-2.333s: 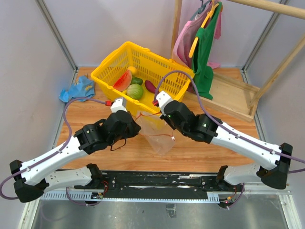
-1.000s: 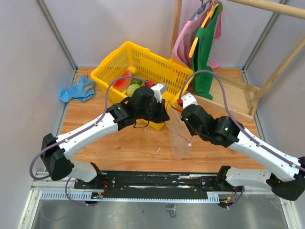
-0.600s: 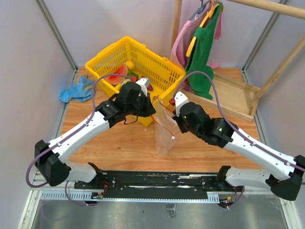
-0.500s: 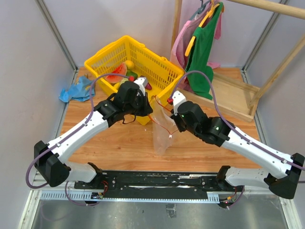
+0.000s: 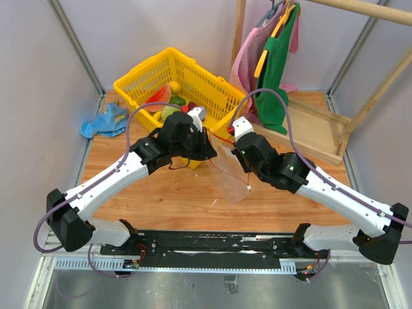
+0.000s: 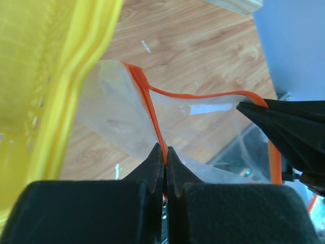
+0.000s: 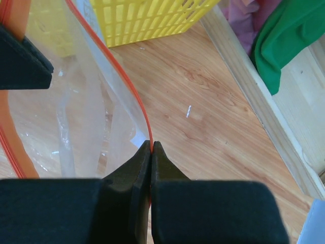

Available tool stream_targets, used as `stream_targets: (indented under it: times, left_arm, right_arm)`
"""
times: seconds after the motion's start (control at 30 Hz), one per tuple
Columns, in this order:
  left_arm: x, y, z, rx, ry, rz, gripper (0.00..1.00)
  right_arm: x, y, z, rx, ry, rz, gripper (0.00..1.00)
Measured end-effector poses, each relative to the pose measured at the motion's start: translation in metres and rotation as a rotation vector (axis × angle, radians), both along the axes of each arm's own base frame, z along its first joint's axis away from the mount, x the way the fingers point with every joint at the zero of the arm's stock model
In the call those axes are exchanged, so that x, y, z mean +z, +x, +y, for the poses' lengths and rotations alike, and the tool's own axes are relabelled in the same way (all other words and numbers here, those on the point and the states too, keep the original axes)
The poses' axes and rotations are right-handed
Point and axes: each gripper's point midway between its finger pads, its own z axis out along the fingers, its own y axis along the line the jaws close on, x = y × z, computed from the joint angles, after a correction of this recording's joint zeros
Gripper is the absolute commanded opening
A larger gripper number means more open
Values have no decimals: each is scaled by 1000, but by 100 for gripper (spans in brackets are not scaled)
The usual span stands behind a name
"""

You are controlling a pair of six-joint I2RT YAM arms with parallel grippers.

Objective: Place the food in the zip-top bag and seal the zipper
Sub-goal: Adjust the bin at the center of the board, then open the zipper of the food storage bag at the center of the board.

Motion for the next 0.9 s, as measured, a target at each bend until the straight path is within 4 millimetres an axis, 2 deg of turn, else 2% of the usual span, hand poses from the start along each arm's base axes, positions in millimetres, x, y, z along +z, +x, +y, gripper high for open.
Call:
stream_targets:
  times: [0.07,0.2,0.37,0.5,0.6,0.67,0.8,0.9]
  left_arm:
    - [6,-3,-9,-7,-39,6,0]
    - [13,-9,-23,-41,-68,7,0]
    - [16,-13,-31,-76,-86,6,0]
    - [20,-13,-33,-91,-98,-5,0]
    - [22,-15,-35,-104,-105,-9,0]
    - [22,-17,-36,-113,-106,-9,0]
    - [22,-22,-40,-131,-106,-9,0]
    - [21,-22,-39,-125,-99,-8,0]
  right_arm:
    - [5,-2,-5,-9,6,-12,5]
    - [15,-4,-12,-11,26,-35,26]
    - [11,-6,-13,31,50,-23,41]
    - [8,-2,-11,48,70,-8,45]
    - [8,3,-4,67,83,-10,45]
    - [7,6,2,81,90,-10,40]
    - [-2,14,12,93,71,-3,17]
    - [-9,21,8,56,40,-3,4]
